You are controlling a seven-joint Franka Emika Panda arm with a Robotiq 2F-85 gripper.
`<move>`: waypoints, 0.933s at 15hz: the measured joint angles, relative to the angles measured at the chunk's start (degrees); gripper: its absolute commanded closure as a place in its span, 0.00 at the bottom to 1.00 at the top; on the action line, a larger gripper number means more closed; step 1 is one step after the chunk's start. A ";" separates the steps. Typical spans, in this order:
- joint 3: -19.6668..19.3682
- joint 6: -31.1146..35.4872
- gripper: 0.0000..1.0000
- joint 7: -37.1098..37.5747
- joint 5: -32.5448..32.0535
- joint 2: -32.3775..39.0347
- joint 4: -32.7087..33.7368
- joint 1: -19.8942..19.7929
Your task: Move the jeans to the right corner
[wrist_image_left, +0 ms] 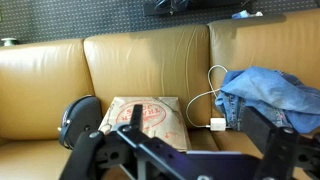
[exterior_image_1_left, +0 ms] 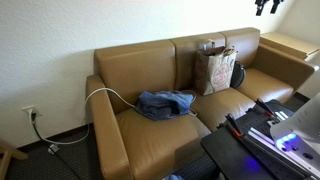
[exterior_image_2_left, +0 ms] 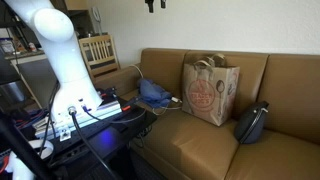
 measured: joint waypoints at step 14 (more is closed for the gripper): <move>6.31 9.97 0.00 0.89 8.76 22.50 -9.58 6.95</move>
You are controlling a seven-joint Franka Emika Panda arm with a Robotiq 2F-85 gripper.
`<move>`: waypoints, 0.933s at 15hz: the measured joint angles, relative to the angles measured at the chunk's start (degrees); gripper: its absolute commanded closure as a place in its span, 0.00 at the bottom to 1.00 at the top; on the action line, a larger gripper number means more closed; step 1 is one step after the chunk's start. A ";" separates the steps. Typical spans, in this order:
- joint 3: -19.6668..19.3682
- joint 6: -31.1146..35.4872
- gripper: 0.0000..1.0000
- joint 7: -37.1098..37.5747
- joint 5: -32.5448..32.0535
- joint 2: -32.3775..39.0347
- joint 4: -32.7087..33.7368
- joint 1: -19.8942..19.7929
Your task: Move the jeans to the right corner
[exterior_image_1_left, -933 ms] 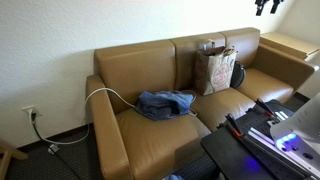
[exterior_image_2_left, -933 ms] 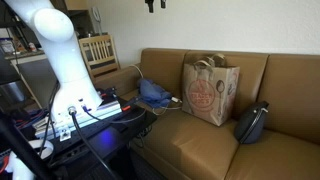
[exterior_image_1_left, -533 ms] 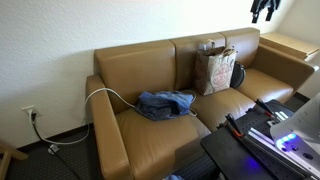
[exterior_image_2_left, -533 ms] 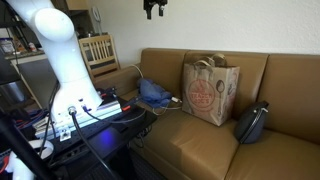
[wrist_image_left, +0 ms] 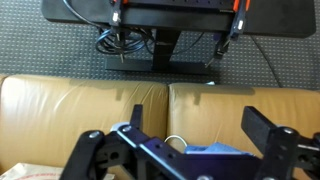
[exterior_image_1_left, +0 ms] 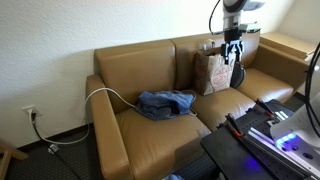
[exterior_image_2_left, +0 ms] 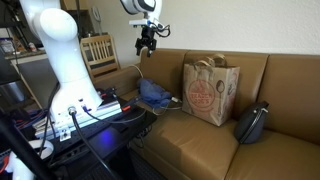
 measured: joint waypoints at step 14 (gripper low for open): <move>2.07 8.08 0.00 2.40 7.50 18.75 6.08 0.09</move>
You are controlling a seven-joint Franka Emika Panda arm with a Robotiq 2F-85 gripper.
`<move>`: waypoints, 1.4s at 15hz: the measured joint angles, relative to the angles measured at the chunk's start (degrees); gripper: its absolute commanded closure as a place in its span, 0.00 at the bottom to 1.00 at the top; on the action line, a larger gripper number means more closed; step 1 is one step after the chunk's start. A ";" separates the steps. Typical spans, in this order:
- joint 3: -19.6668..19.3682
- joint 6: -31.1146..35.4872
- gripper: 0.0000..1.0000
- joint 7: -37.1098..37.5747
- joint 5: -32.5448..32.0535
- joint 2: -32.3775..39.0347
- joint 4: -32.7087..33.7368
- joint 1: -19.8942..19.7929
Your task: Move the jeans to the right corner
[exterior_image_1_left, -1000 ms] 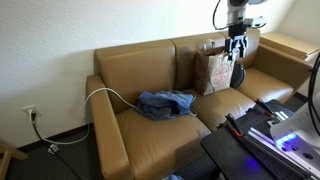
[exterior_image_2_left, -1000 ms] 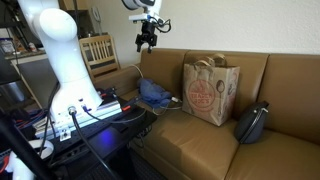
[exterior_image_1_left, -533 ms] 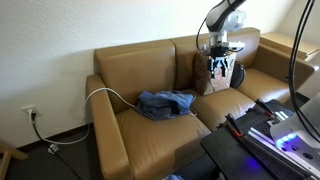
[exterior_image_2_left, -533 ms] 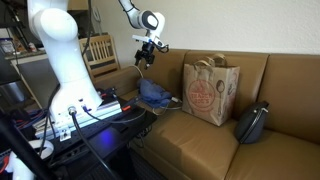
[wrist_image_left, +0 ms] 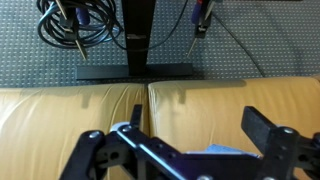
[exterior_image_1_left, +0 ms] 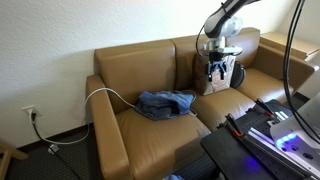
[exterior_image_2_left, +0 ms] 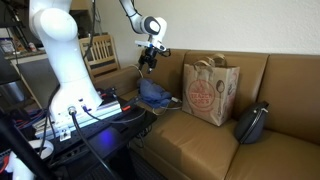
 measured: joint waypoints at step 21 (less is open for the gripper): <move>-1.23 19.27 0.00 25.36 1.94 41.77 23.53 8.76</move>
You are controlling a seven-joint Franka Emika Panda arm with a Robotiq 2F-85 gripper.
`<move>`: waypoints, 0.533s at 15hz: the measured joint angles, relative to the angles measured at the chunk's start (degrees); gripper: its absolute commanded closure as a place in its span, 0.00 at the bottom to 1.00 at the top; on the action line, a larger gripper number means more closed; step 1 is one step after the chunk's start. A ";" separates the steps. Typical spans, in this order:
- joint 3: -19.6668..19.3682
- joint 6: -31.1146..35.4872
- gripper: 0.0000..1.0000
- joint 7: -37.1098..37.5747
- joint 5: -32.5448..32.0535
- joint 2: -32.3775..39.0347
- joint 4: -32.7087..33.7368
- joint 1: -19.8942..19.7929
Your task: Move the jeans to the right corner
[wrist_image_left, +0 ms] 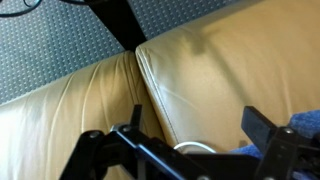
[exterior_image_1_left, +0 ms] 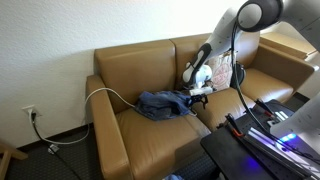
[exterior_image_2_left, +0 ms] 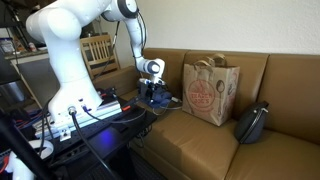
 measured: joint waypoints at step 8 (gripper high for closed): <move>-1.06 32.25 0.00 1.46 1.44 9.26 1.26 -0.04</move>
